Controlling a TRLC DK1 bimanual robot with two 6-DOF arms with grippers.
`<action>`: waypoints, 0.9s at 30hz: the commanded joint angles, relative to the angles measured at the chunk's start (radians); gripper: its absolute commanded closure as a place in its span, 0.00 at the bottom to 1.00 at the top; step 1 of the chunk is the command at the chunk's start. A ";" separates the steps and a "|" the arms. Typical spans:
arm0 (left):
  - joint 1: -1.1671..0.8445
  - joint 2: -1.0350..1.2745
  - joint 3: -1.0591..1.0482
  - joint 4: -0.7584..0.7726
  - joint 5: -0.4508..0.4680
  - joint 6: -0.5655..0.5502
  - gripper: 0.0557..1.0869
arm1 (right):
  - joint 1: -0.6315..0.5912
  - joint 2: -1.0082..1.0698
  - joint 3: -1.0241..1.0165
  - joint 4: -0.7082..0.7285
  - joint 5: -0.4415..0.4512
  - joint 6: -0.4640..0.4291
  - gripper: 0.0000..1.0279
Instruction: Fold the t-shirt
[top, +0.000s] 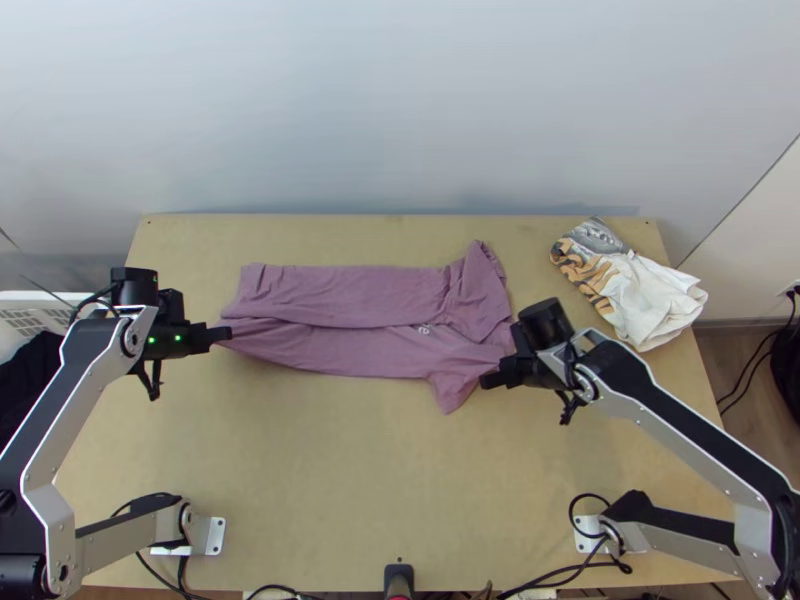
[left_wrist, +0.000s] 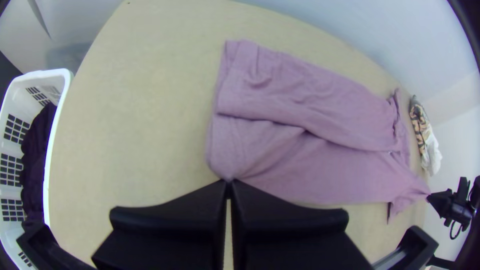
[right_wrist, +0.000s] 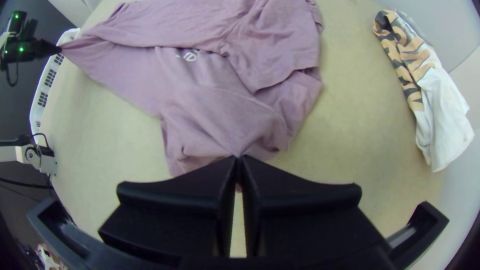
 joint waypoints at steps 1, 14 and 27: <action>0.012 -0.011 -0.004 -0.034 0.007 -0.001 0.96 | -0.049 -0.023 0.052 -0.031 -0.035 0.002 0.97; 0.010 0.173 0.180 -0.029 0.042 -0.067 0.96 | -0.195 0.216 0.283 0.026 -0.088 -0.022 0.97; 0.015 0.540 0.591 -0.032 0.048 -0.150 0.96 | -0.294 0.624 0.642 0.062 -0.105 -0.022 0.97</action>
